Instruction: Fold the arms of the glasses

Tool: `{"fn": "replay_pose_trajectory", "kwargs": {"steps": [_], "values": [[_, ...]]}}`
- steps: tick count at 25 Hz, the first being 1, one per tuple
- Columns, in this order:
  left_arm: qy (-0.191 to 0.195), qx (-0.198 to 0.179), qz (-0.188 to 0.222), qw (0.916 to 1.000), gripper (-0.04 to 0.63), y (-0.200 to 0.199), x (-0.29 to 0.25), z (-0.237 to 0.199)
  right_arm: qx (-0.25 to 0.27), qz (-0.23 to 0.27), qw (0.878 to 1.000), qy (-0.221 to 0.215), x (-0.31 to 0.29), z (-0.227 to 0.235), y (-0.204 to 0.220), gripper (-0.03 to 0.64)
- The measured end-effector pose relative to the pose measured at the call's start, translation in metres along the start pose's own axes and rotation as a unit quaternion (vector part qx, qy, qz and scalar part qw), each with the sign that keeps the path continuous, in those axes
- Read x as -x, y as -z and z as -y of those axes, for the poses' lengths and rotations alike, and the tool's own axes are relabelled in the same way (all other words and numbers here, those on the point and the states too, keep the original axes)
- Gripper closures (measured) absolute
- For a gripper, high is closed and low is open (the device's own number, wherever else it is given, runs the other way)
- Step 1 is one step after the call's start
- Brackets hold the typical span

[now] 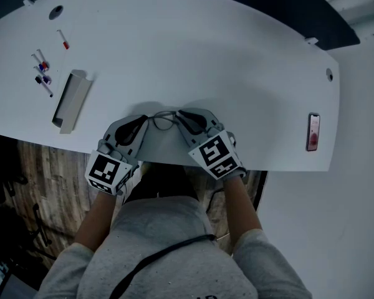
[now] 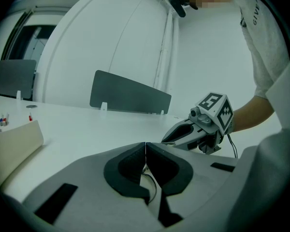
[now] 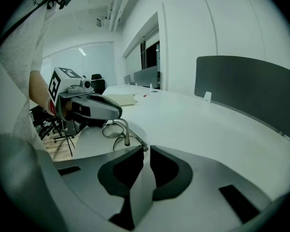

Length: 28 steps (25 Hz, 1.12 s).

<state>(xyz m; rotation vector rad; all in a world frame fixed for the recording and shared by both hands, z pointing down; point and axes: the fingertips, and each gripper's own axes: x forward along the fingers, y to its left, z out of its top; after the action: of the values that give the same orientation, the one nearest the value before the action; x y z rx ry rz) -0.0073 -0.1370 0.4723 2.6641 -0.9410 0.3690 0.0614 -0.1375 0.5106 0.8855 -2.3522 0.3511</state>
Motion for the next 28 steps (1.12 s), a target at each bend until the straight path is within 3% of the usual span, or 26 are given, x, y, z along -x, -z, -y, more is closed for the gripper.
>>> {"fn": "replay_pose_trajectory", "kwargs": {"steps": [18, 28], "values": [[0.003, 0.044, 0.037, 0.9984, 0.578, -0.014, 0.012, -0.006, -0.051, 0.024, 0.998, 0.040, 0.021, 0.014, -0.001, 0.565], [-0.002, 0.045, 0.051, 0.9977, 0.578, -0.018, 0.030, -0.007, -0.069, 0.042, 0.995, 0.058, 0.031, 0.008, -0.009, 0.565]]}}
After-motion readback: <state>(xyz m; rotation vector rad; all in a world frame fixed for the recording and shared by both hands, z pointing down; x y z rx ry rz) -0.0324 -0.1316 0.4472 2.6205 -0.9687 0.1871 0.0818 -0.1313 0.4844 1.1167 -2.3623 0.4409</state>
